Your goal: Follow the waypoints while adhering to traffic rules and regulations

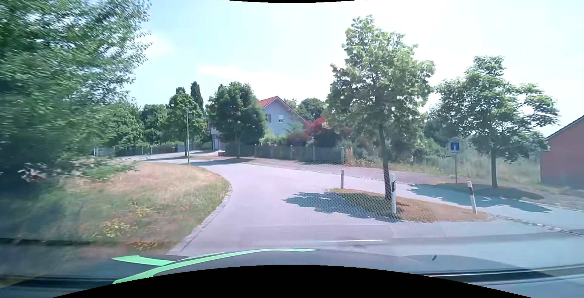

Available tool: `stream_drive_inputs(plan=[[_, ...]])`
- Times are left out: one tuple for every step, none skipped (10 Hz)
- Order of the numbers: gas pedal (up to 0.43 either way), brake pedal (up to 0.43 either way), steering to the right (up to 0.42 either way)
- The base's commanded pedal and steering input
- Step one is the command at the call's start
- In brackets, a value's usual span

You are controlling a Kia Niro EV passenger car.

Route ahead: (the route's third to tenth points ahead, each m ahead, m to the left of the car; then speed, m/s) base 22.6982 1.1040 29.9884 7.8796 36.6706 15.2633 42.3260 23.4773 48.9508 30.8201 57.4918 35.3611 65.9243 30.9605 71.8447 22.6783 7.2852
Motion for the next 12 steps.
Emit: stream_drive_inputs(plan=[[0.000, 0.165, -0.032], [0.000, 0.165, -0.040], [0.000, 0.165, -0.047], [0.000, 0.165, -0.053], [0.000, 0.165, -0.059], [0.000, 0.165, -0.060], [0.000, 0.159, -0.061], [0.000, 0.152, -0.065], [0.000, 0.140, -0.072], [0.000, 0.067, -0.081], [0.000, 0.000, -0.091], [0.000, 0.000, -0.099]])
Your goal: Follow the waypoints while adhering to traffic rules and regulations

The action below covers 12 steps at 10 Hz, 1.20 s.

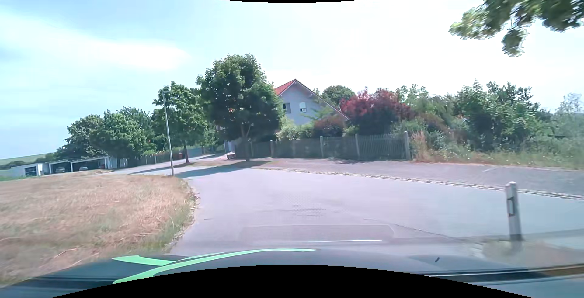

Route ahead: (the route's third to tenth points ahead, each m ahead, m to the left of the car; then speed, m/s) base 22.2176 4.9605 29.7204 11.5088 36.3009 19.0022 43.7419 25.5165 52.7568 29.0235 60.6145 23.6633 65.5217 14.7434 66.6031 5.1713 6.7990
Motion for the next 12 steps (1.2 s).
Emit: stream_drive_inputs(plan=[[0.000, 0.000, -0.106], [0.000, 0.000, -0.112], [0.000, 0.000, -0.114], [0.000, 0.000, -0.114], [0.020, 0.000, -0.114], [0.039, 0.000, -0.115], [0.039, 0.000, -0.118], [0.039, 0.000, -0.118], [0.059, 0.000, -0.118], [0.067, 0.000, -0.119], [0.087, 0.000, -0.123], [0.087, 0.000, -0.127]])
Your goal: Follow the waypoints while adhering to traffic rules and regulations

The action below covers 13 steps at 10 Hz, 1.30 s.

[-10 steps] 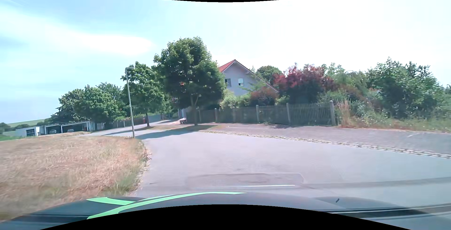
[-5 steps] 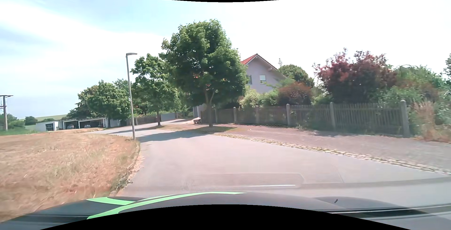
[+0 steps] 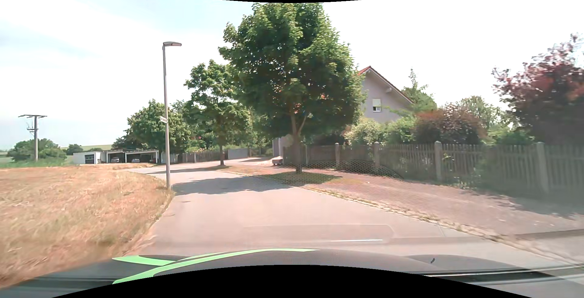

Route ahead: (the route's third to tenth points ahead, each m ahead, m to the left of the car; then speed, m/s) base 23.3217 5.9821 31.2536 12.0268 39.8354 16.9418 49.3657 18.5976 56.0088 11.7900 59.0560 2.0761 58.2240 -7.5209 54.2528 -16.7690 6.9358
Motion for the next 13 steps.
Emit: stream_drive_inputs(plan=[[0.087, 0.000, -0.131], [0.087, 0.000, -0.133], [0.087, 0.000, -0.134], [0.098, 0.000, -0.135], [0.098, 0.000, -0.135], [0.098, 0.000, -0.137], [0.098, 0.000, -0.137], [0.098, 0.000, -0.139], [0.098, 0.000, -0.143], [0.098, 0.000, -0.145], [0.098, 0.000, -0.145], [0.098, 0.000, -0.145], [0.098, 0.000, -0.145]])
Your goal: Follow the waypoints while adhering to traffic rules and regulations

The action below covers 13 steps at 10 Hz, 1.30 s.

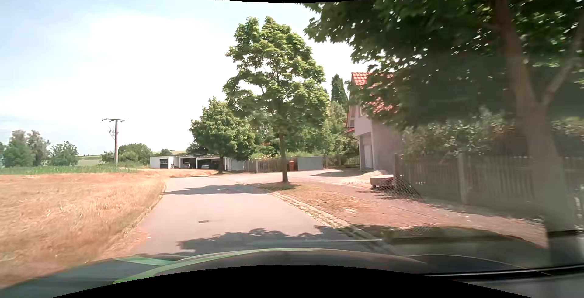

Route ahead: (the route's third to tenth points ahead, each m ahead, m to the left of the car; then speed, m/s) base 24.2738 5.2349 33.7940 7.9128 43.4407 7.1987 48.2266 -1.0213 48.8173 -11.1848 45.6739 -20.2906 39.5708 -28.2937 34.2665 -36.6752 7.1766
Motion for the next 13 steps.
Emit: stream_drive_inputs(plan=[[0.098, 0.000, -0.145], [0.110, 0.000, -0.145], [0.110, 0.000, -0.145], [0.110, 0.000, -0.145], [0.110, 0.000, -0.145], [0.110, 0.000, -0.144], [0.110, 0.000, -0.141], [0.110, 0.000, -0.138], [0.118, 0.000, -0.135], [0.118, 0.000, -0.133], [0.118, 0.000, -0.130], [0.118, 0.000, -0.125], [0.118, 0.000, -0.118]])
